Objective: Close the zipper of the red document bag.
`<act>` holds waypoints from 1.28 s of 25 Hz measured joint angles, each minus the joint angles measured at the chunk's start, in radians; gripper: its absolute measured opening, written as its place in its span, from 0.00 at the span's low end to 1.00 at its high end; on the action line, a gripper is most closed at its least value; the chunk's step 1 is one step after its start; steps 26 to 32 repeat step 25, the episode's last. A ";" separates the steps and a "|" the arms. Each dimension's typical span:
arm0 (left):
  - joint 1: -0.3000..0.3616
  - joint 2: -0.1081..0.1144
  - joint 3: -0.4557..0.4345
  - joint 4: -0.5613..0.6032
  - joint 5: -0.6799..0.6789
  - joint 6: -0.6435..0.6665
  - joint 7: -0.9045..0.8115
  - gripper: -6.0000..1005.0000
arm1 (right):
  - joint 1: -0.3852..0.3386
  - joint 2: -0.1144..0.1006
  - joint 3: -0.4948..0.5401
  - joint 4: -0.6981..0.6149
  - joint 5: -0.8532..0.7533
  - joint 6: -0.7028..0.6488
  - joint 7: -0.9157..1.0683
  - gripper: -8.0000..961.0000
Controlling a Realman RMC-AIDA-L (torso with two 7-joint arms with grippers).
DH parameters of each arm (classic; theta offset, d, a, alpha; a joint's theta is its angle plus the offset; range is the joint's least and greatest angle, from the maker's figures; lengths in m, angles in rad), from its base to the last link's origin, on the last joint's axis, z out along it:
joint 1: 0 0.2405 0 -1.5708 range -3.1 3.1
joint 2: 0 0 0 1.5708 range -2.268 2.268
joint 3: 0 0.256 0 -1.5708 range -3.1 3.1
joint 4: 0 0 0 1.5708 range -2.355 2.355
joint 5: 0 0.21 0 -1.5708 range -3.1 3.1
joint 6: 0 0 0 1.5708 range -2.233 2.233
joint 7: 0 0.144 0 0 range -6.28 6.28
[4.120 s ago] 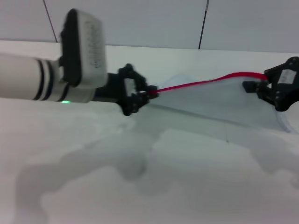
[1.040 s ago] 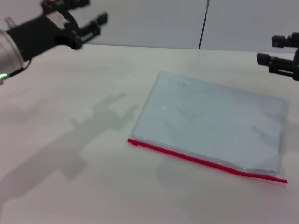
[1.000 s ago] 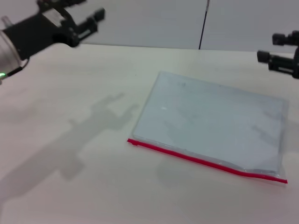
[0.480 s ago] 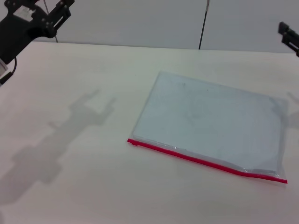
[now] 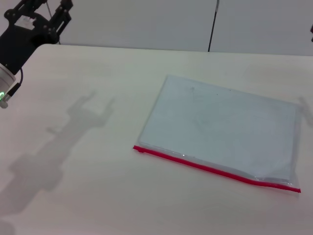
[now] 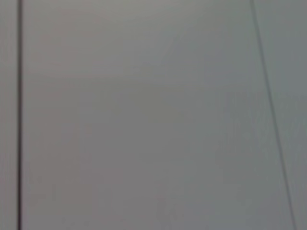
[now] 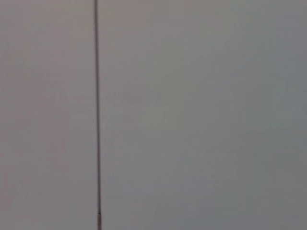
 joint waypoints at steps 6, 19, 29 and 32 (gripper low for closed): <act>-0.019 0.000 0.000 -0.094 -0.116 -0.022 0.080 0.57 | 0.005 -0.001 0.008 0.053 0.116 -0.025 -0.095 0.61; -0.038 -0.001 -0.003 -0.186 -0.225 -0.074 0.144 0.54 | 0.009 0.002 0.004 0.087 0.212 -0.026 -0.176 0.61; -0.036 0.000 -0.007 -0.186 -0.235 -0.075 0.146 0.54 | 0.006 0.002 0.008 0.090 0.219 -0.033 -0.177 0.61; -0.036 0.000 -0.007 -0.186 -0.235 -0.075 0.146 0.54 | 0.006 0.002 0.008 0.090 0.219 -0.033 -0.177 0.61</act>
